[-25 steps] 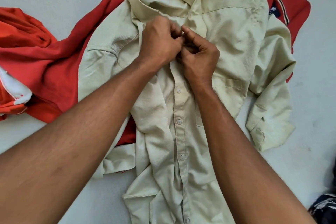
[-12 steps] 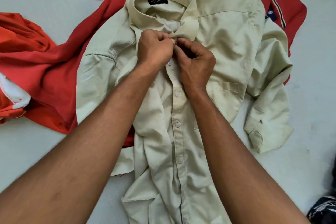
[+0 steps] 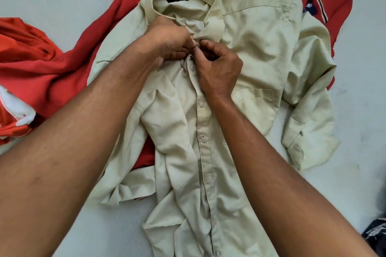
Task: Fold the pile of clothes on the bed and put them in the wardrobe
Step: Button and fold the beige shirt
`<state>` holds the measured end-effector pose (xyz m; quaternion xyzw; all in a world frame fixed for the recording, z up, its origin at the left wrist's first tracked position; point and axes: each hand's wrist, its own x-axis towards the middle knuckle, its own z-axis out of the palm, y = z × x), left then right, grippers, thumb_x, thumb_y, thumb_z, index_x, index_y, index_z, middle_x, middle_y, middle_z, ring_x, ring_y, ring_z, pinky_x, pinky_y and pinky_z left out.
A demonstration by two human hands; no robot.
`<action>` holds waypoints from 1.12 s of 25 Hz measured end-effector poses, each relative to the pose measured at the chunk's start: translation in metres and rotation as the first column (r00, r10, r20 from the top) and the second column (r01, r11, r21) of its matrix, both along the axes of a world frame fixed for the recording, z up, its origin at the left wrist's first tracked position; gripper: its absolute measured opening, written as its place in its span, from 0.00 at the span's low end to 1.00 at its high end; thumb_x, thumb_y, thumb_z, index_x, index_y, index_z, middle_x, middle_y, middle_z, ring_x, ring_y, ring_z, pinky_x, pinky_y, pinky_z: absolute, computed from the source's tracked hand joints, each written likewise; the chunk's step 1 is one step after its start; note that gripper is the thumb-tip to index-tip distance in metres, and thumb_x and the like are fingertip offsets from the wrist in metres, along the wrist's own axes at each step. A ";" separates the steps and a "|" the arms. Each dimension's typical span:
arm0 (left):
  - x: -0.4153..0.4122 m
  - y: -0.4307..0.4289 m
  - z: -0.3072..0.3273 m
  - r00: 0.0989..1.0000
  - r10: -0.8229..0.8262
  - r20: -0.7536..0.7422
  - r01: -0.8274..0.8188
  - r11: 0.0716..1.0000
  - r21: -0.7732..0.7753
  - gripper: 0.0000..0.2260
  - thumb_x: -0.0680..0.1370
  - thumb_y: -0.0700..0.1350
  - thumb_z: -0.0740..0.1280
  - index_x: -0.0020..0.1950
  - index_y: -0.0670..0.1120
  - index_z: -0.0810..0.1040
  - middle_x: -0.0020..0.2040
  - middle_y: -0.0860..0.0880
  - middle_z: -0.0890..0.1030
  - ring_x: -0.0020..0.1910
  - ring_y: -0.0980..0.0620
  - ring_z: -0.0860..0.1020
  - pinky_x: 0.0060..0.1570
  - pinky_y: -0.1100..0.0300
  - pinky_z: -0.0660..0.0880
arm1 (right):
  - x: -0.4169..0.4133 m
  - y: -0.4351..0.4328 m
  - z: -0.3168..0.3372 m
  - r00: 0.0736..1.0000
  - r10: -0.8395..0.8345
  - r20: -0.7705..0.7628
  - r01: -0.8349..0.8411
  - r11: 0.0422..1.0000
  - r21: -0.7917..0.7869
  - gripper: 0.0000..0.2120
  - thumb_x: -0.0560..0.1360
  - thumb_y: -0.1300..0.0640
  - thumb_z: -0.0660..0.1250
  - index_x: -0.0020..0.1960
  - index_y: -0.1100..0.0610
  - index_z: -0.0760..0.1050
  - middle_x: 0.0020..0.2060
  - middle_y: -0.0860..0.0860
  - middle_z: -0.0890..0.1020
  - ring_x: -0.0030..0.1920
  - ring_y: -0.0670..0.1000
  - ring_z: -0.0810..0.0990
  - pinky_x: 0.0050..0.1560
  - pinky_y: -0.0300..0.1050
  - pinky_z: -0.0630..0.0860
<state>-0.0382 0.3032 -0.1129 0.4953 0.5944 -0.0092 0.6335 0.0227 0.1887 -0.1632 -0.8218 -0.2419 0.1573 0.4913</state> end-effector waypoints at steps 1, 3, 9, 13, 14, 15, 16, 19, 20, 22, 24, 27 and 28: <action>-0.003 0.000 0.001 1.000 0.007 0.028 -0.006 1.000 -0.019 0.05 0.75 0.32 0.70 0.46 0.41 0.81 0.50 0.40 0.86 0.49 0.47 0.86 0.51 0.55 0.83 | -0.002 0.001 0.001 1.000 -0.002 0.012 0.003 1.000 -0.006 0.10 0.70 0.57 0.78 0.50 0.57 0.87 0.43 0.49 0.88 0.43 0.43 0.86 0.49 0.44 0.83; -0.003 0.002 -0.001 0.999 -0.021 0.032 0.021 1.000 -0.005 0.05 0.75 0.32 0.70 0.46 0.41 0.81 0.48 0.40 0.85 0.48 0.47 0.86 0.49 0.56 0.83 | -0.003 0.002 0.002 1.000 -0.002 0.015 0.003 1.000 -0.019 0.09 0.70 0.57 0.77 0.50 0.57 0.87 0.43 0.48 0.88 0.43 0.43 0.86 0.49 0.45 0.83; -0.001 0.003 -0.009 0.965 -0.240 -0.108 0.258 0.945 0.202 0.08 0.73 0.42 0.67 0.45 0.39 0.83 0.37 0.45 0.82 0.37 0.49 0.81 0.47 0.49 0.82 | 0.001 0.006 0.003 0.999 -0.018 -0.042 0.017 0.999 -0.031 0.07 0.69 0.57 0.77 0.47 0.54 0.88 0.39 0.45 0.88 0.39 0.38 0.84 0.46 0.37 0.81; -0.026 -0.024 -0.013 0.989 -0.146 0.031 0.119 0.896 0.428 0.02 0.72 0.46 0.73 0.43 0.50 0.83 0.37 0.53 0.83 0.38 0.55 0.81 0.46 0.57 0.80 | 0.010 0.008 0.009 0.986 0.037 -0.164 -0.044 0.998 -0.041 0.05 0.70 0.57 0.78 0.45 0.55 0.88 0.37 0.44 0.87 0.37 0.37 0.84 0.46 0.39 0.82; -0.034 -0.030 -0.012 0.990 -0.141 0.016 0.112 0.840 0.531 0.04 0.73 0.47 0.73 0.47 0.50 0.83 0.39 0.53 0.83 0.39 0.56 0.82 0.47 0.59 0.80 | 0.015 0.007 0.013 0.978 0.081 -0.191 -0.089 0.996 -0.032 0.04 0.70 0.57 0.77 0.45 0.55 0.88 0.37 0.44 0.87 0.38 0.38 0.85 0.47 0.43 0.83; -0.043 -0.034 -0.010 0.994 -0.106 0.002 0.081 0.777 0.624 0.08 0.73 0.48 0.73 0.51 0.50 0.83 0.41 0.53 0.83 0.40 0.56 0.81 0.47 0.59 0.80 | 0.022 0.005 0.018 0.969 0.127 -0.212 -0.135 0.990 -0.025 0.04 0.71 0.57 0.76 0.45 0.56 0.88 0.37 0.45 0.87 0.38 0.40 0.85 0.47 0.47 0.84; -0.054 -0.034 -0.008 0.999 -0.039 -0.011 0.036 0.717 0.696 0.11 0.73 0.49 0.72 0.54 0.50 0.82 0.44 0.53 0.83 0.41 0.56 0.81 0.49 0.57 0.80 | 0.029 0.003 0.025 0.965 0.171 -0.199 -0.180 0.983 -0.025 0.04 0.72 0.57 0.75 0.45 0.56 0.88 0.37 0.44 0.87 0.38 0.41 0.85 0.47 0.49 0.84; -0.083 -0.016 -0.009 0.988 0.125 -0.092 -0.007 0.630 0.777 0.25 0.70 0.52 0.72 0.66 0.48 0.76 0.59 0.48 0.75 0.53 0.50 0.77 0.58 0.52 0.76 | 0.061 0.000 0.056 0.941 0.285 0.182 -0.283 0.959 -0.037 0.07 0.74 0.58 0.72 0.50 0.56 0.87 0.42 0.45 0.86 0.42 0.43 0.85 0.47 0.44 0.83; -0.087 -0.008 -0.010 0.982 0.105 -0.159 0.052 0.655 0.754 0.30 0.70 0.55 0.73 0.70 0.48 0.72 0.63 0.46 0.72 0.59 0.47 0.75 0.62 0.51 0.74 | 0.075 0.004 0.065 0.892 0.302 0.338 -0.304 0.952 -0.048 0.10 0.74 0.58 0.70 0.53 0.55 0.86 0.46 0.46 0.86 0.46 0.46 0.84 0.50 0.44 0.80; -0.084 0.005 -0.008 0.951 0.014 -0.310 0.208 0.714 0.669 0.37 0.71 0.59 0.74 0.76 0.49 0.66 0.68 0.43 0.68 0.67 0.43 0.68 0.69 0.52 0.67 | 0.108 0.017 0.079 0.771 0.419 0.480 -0.340 0.908 -0.246 0.22 0.71 0.55 0.66 0.65 0.53 0.81 0.58 0.49 0.83 0.58 0.51 0.79 0.59 0.44 0.73; -0.077 0.016 -0.005 0.920 -0.033 -0.391 0.289 0.732 0.617 0.41 0.71 0.62 0.74 0.79 0.50 0.62 0.71 0.43 0.65 0.71 0.42 0.65 0.70 0.51 0.64 | 0.137 0.034 0.089 0.723 0.616 0.314 -0.389 0.737 -0.552 0.31 0.70 0.50 0.65 0.74 0.49 0.73 0.68 0.49 0.77 0.68 0.54 0.73 0.69 0.51 0.67; -0.071 0.034 0.004 0.899 -0.066 -0.432 0.325 0.761 0.561 0.40 0.69 0.62 0.76 0.76 0.48 0.66 0.71 0.43 0.68 0.71 0.41 0.68 0.68 0.48 0.68 | 0.159 0.046 0.089 0.700 0.703 0.128 -0.461 0.581 -0.670 0.25 0.72 0.48 0.69 0.68 0.50 0.77 0.63 0.51 0.81 0.64 0.55 0.77 0.64 0.51 0.71; -0.072 0.041 0.008 0.901 -0.049 -0.431 0.311 0.766 0.562 0.35 0.69 0.61 0.76 0.71 0.48 0.71 0.68 0.43 0.73 0.68 0.41 0.71 0.65 0.48 0.71 | 0.161 0.048 0.087 0.695 0.701 0.160 -0.466 0.608 -0.643 0.19 0.72 0.48 0.69 0.62 0.52 0.80 0.57 0.51 0.83 0.58 0.55 0.80 0.58 0.49 0.73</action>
